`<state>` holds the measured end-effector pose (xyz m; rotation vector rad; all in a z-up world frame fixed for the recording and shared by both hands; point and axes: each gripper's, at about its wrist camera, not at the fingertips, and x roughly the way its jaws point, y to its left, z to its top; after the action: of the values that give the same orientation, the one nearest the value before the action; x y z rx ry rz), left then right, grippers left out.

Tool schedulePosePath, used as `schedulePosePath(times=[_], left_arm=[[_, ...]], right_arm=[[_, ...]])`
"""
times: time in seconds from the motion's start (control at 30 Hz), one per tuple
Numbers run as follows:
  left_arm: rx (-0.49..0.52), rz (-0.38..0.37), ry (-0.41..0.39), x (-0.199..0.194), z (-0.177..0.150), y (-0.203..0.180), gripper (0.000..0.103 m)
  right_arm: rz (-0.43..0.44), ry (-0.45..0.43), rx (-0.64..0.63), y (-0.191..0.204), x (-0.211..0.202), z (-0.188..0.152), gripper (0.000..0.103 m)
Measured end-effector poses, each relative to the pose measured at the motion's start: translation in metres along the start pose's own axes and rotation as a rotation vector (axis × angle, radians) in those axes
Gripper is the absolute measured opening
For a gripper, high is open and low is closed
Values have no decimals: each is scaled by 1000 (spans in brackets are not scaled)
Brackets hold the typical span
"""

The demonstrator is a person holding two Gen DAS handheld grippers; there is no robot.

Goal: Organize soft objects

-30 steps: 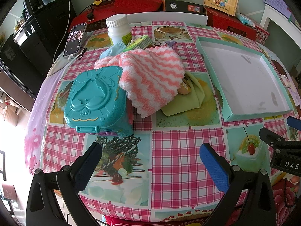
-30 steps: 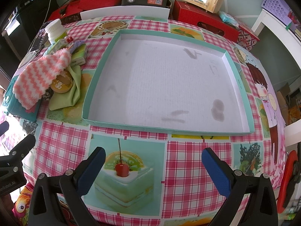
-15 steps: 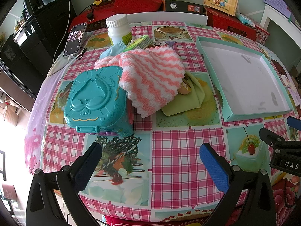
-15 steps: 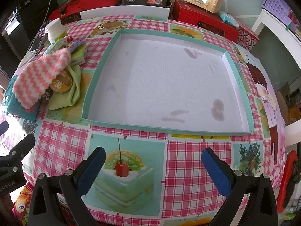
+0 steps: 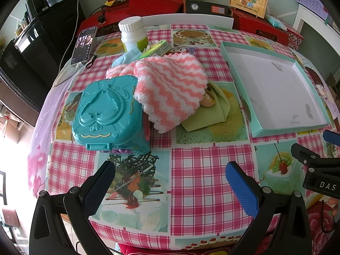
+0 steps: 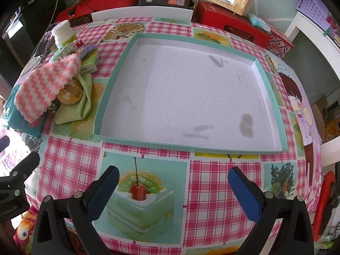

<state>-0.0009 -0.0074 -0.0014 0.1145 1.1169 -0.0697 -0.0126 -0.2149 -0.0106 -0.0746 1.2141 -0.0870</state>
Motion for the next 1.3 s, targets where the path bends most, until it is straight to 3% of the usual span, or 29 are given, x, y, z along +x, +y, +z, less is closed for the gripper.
schedulePosePath(times=[0.33,0.5,0.73,0.97,1.13,1.3], left_arm=[[10,-36,-16,-6,3,1,103],[0,-120,-60,-26,9,8,103],[-33,-205,-159,-53,40,36,103],[-45,-222,-202,-52,73,62,103],[3,-187,-99,-32,101,69,103],[54,-215,56,1,120,65,103]], right_arm=[[6,-10,-13,5,-1,2,103],[46,-59,0,4,-12,9,103],[116,-176,22,2,-43,31,103],[174,-206,18,19,-53,58,103],[182,-190,-23,35,-45,73,103],[149,-162,-72,51,-32,85,103]])
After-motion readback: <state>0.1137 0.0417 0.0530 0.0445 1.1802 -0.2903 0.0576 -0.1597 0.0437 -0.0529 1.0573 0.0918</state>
